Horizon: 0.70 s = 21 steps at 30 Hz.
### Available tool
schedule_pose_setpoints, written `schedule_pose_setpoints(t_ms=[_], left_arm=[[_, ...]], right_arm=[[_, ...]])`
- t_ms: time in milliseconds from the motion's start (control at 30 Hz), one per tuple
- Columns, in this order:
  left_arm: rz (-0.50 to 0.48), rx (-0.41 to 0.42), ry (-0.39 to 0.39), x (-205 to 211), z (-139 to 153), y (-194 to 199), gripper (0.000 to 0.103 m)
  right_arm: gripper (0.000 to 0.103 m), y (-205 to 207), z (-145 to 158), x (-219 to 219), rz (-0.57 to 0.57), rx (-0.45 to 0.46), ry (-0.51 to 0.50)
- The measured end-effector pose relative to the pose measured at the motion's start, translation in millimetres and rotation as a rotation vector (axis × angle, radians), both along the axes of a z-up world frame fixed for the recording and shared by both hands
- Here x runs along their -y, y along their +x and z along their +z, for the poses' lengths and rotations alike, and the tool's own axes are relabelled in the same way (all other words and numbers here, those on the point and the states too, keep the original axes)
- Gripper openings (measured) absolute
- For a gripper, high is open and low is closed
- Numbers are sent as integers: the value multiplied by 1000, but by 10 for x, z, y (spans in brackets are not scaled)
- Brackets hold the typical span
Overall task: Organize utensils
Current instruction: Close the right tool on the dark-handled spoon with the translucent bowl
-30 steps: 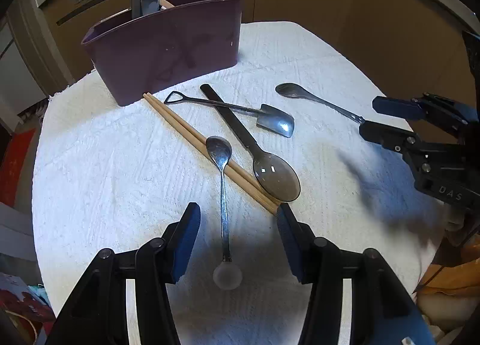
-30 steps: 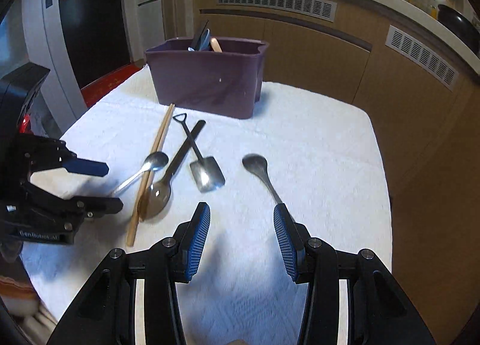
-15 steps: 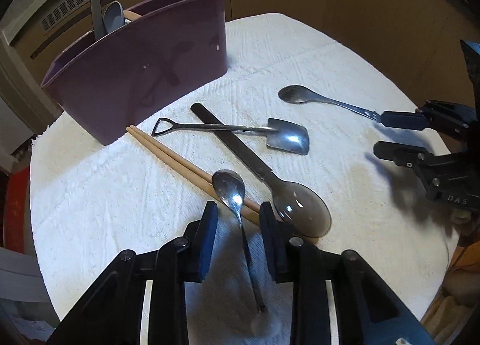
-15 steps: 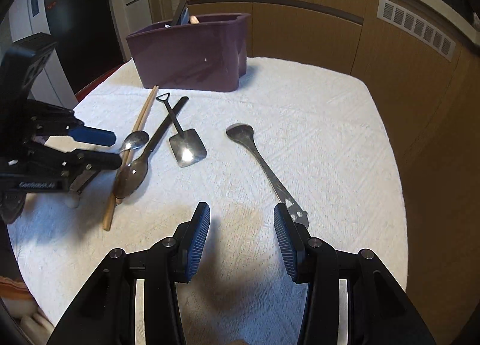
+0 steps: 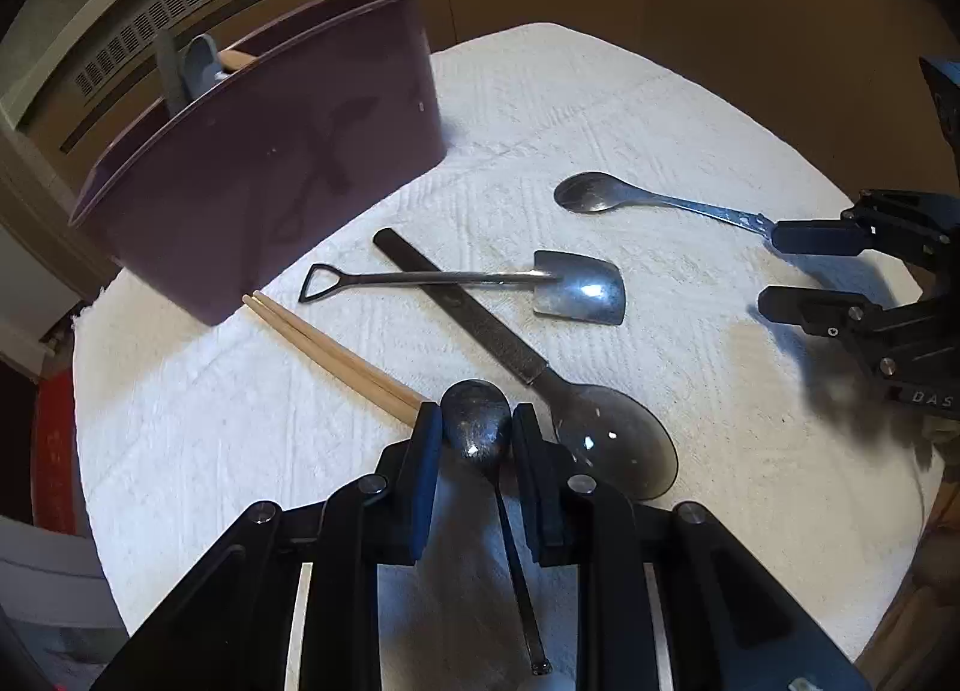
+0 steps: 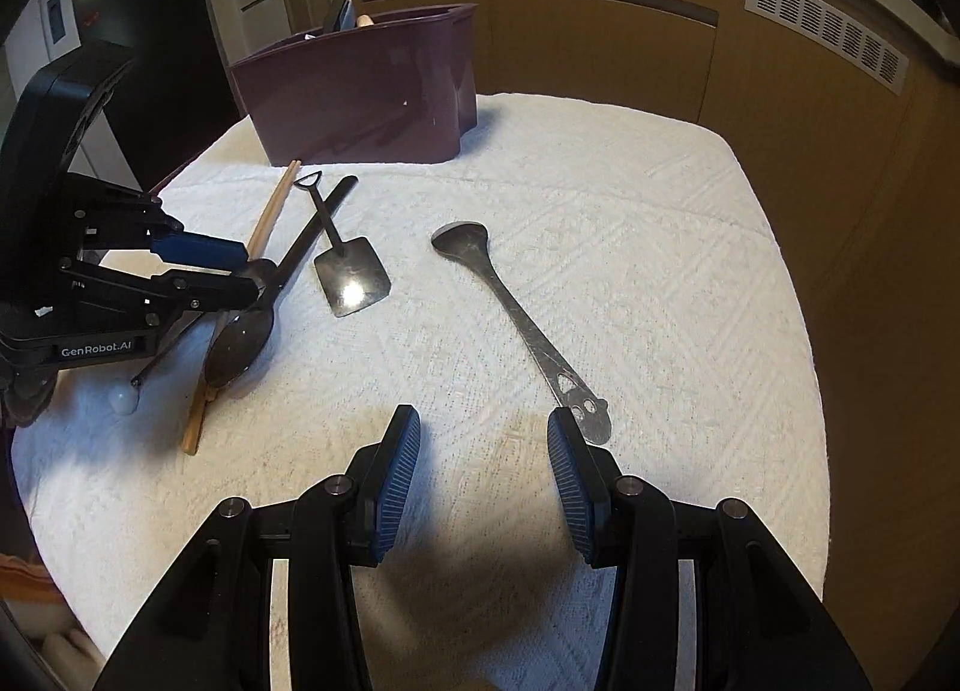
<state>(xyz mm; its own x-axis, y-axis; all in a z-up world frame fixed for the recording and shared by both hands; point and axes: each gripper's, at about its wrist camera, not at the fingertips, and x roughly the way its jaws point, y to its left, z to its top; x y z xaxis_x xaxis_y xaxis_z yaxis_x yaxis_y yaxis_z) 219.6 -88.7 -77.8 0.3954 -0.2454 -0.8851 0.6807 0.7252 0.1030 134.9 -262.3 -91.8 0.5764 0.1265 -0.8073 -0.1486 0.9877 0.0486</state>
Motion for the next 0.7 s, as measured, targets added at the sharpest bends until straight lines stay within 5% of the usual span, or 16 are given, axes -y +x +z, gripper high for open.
schedule_pose_setpoints(t_ms=[400, 700], left_arm=[[273, 44, -135, -1099, 264, -202, 21], [326, 18, -186, -1376, 179, -376, 21]], right_arm=[[46, 47, 268, -357, 69, -12, 7], [45, 363, 151, -1011, 110, -97, 77]])
